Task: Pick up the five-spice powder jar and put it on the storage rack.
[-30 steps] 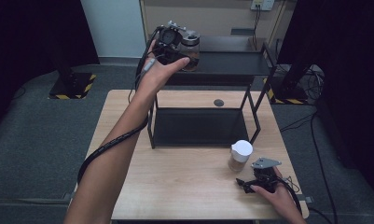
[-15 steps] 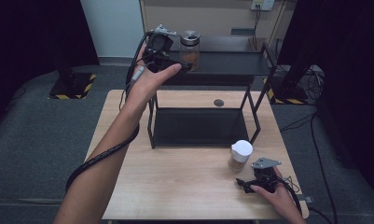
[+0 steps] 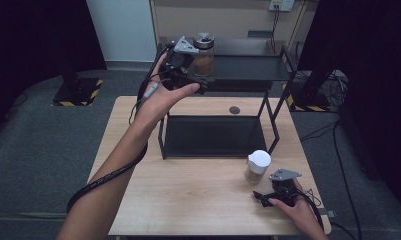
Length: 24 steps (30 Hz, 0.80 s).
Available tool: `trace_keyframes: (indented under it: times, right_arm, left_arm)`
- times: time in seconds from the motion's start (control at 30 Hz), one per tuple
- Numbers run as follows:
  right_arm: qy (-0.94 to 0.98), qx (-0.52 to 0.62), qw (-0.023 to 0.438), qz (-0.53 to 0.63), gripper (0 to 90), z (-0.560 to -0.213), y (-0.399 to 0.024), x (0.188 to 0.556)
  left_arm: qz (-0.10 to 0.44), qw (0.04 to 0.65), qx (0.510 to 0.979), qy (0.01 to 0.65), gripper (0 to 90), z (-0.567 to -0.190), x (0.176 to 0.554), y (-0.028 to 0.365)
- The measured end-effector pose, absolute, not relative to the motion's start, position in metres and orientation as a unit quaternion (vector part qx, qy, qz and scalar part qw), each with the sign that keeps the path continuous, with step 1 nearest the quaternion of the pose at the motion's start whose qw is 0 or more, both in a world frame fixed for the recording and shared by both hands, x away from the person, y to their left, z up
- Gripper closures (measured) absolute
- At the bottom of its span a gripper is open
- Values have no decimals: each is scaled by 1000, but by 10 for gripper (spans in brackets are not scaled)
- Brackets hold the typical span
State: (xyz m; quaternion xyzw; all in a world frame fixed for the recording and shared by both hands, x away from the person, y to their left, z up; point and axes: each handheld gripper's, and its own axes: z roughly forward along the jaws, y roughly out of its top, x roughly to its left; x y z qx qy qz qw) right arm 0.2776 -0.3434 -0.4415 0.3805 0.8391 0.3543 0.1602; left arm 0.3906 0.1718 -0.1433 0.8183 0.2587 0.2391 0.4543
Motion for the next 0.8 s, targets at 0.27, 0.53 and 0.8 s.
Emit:
trace_keyframes:
  times: [0.27,0.53,0.8]
  right_arm:
    - [839,380,160,354,11,-442,-343,278]
    - [839,381,160,354,11,-441,-343,278]
    - [839,380,160,354,11,-441,-343,278]
  left_arm:
    - [235,454,832,215,75,-154,393,173]
    - [232,455,840,183,78,-163,394,172]
    - [222,444,854,160,80,-168,398,166]
